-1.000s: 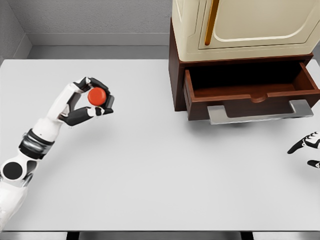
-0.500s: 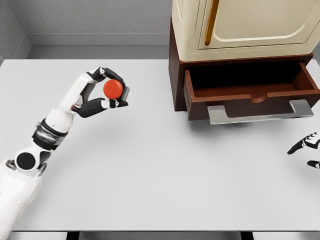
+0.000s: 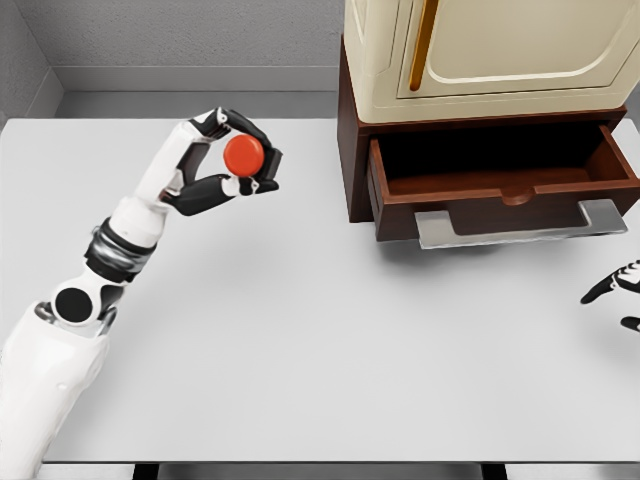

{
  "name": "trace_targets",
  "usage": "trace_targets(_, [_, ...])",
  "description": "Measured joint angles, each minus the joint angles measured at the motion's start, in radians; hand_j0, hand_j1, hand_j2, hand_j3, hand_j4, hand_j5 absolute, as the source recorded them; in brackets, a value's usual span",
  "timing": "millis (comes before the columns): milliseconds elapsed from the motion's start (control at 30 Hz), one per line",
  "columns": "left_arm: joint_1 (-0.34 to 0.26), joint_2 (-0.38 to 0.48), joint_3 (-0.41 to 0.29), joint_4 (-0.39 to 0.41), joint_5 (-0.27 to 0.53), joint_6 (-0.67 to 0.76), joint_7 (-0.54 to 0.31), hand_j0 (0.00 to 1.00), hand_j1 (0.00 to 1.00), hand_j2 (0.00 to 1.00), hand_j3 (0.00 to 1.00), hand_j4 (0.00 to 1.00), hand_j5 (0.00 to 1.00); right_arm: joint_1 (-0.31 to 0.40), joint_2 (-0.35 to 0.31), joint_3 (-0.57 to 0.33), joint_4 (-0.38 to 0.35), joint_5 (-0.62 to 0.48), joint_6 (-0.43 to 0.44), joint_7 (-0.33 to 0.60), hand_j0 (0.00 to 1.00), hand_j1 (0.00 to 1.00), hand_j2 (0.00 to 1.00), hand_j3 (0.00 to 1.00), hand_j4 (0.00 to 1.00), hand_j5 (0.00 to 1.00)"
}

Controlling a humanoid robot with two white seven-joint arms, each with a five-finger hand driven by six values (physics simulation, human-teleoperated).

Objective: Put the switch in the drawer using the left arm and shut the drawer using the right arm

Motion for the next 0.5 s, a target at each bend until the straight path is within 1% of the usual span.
trace_targets(200, [-0.026,-0.055,0.000,0.001,-0.065,0.007,0.000,0.38,0.38,0.38,0.38,0.38,0.38,0.002,-0.023,-0.029,0.000,-0.003,0.000,0.000,0.66,0.66,0.66,0.66,0.66,0.66])
trace_targets(433, [-0.046,-0.102,-0.001,0.003,-0.117,0.036,0.000,0.38,0.38,0.38,0.38,0.38,0.38,0.011,-0.027,-0.041,0.002,-0.002,0.000,0.000,0.67,0.67,0.67,0.67,0.67,0.67])
trace_targets(500, [-0.057,-0.121,-0.001,0.004,-0.142,0.040,0.000,0.38,0.38,0.38,0.38,0.38,0.38,0.011,-0.028,-0.042,0.002,-0.002,0.000,0.000,0.67,0.67,0.67,0.67,0.67,0.67])
